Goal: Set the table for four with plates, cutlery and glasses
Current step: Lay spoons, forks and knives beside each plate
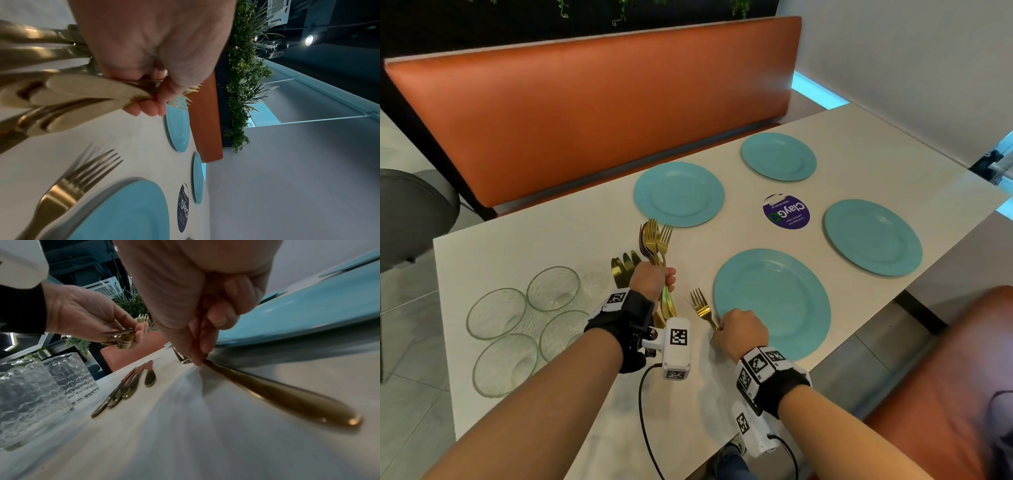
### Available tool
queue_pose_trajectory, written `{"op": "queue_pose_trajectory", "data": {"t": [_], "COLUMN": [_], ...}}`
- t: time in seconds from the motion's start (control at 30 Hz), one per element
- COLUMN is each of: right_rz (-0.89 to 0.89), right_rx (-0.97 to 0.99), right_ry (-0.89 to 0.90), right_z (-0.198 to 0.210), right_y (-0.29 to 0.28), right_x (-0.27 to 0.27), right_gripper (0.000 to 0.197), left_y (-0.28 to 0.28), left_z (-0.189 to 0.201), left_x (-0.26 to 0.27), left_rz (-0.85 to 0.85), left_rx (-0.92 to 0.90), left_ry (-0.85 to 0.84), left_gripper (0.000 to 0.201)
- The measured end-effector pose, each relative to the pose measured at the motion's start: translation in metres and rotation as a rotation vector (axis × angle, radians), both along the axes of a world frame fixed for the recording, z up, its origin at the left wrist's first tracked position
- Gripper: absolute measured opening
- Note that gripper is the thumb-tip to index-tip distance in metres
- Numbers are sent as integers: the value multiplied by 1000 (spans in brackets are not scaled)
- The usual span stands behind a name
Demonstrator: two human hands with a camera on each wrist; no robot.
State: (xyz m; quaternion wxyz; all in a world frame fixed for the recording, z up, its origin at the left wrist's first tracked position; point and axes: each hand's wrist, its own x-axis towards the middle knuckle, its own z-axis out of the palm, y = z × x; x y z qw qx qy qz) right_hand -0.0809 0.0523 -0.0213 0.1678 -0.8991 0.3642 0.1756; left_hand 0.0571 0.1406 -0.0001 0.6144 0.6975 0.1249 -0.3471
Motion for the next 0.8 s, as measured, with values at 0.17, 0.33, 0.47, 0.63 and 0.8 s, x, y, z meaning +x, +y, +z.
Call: {"op": "queue_pose_trajectory", "data": {"t": [0.17, 0.33, 0.47, 0.63, 0.8], "right_rz": [39, 53, 53, 45, 31], "right_rx": [-19, -21, -24, -17, -1], "right_ry": [8, 7, 2, -1, 6], "right_z": [3, 5, 6, 7, 6], "right_y": [0, -1, -1, -1, -2], "right_x": [-2, -3, -3, -3, -4], "right_gripper": [24, 24, 26, 25, 25], "left_y": [2, 3, 3, 3, 3], "left_z": [-1, 0, 0, 3, 2], "left_x": [1, 2, 2, 0, -3], "left_rz": [-9, -28, -27, -41, -39], "left_rx": [21, 37, 41, 38, 37], "left_ry": [3, 4, -3, -7, -4], "left_gripper": [28, 30, 26, 22, 29]}}
